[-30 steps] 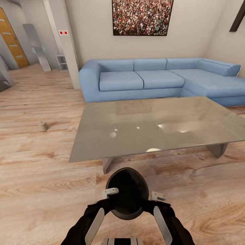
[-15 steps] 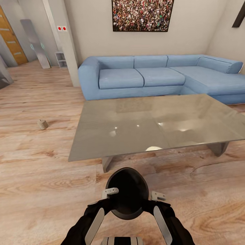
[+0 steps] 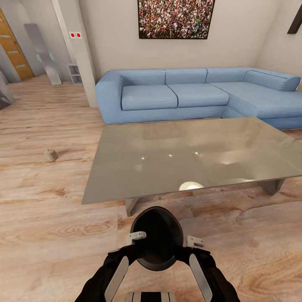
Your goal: Place each of the two pumpkins and all three candles from the living room inside a cabinet in the living room (use any cabinet), then make sure every cabinet is closed, and position the cauldron so it is next to a table in the living room.
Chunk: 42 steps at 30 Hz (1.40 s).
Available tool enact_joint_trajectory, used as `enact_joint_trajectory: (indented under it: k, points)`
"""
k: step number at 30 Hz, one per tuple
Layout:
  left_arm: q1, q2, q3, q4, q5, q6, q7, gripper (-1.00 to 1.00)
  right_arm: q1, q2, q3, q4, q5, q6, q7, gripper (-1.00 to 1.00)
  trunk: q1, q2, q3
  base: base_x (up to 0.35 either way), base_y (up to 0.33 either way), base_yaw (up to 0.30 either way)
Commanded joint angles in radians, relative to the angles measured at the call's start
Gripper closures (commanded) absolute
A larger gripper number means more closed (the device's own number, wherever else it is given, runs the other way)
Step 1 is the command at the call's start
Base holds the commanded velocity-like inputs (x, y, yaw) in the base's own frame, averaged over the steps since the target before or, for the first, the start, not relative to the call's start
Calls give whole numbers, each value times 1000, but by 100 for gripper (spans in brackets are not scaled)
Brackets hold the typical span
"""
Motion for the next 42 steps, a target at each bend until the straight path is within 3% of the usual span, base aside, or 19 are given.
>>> enact_joint_trajectory:
  k: [1,30,38,42]
  points:
    - [-1,0,-3,-17,40,-1,9,100,-1,-6,-5,-2,6,5,-9,100,0,0,-1,37,0,0]
    - [-1,0,-3,-18,40,-1,9,100,-1,-6,-2,-2,6,5,-9,100,0,0,-1,36,0,0]
    - [-1,0,-3,-19,40,-1,9,100,-1,-6,-2,-2,6,5,-10,100,3,-2,-32,0,0,0]
    - [-1,0,-3,-19,40,-1,9,100,-1,-6,-2,-2,6,5,-9,100,3,-2,-32,0,0,0]
